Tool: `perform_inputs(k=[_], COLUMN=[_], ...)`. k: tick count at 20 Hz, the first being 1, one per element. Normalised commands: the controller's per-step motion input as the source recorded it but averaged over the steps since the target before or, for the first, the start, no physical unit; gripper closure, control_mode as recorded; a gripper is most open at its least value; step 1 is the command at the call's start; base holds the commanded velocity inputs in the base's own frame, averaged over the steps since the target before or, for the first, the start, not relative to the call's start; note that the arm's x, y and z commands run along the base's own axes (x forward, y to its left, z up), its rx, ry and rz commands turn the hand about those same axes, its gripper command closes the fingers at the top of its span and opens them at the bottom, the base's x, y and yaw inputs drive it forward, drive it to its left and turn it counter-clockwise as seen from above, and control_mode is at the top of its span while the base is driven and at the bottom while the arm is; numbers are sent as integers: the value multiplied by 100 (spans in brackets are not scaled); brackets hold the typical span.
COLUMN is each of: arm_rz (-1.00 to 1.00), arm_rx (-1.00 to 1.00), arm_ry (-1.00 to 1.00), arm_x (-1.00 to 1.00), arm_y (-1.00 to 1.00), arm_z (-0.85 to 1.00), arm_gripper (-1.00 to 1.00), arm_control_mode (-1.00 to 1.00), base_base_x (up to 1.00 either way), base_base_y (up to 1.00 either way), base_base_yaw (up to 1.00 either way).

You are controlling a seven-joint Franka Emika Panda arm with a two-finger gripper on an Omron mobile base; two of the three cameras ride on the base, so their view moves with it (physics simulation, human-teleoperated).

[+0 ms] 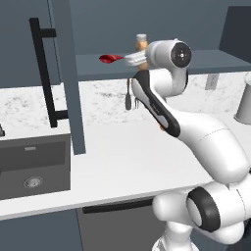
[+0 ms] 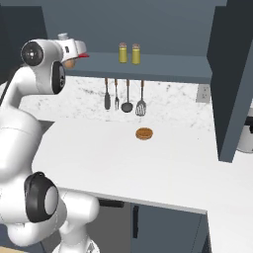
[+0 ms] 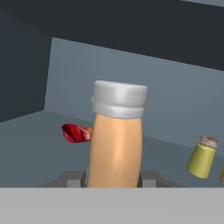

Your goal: Put the shaker and condiment bottle from the counter next to their counterparts in the cabinet.

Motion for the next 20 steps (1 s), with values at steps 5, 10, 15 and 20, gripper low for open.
perform_inputs(k=[5,10,15,20], arm_rz=[0,0,0,0], arm_rx=[1,3,4,5], arm_ry=[0,0,0,0], arm_x=[31,26,22,25], arm_y=[11,6,1,1], arm_z=[0,-3,-8,-5], arm_gripper=[100,100,100,100], arm_control_mode=[-100,-100,-100,-100], base_base_x=[0,0,0,0], base_base_y=[0,0,0,0], base_base_yaw=[0,0,0,0])
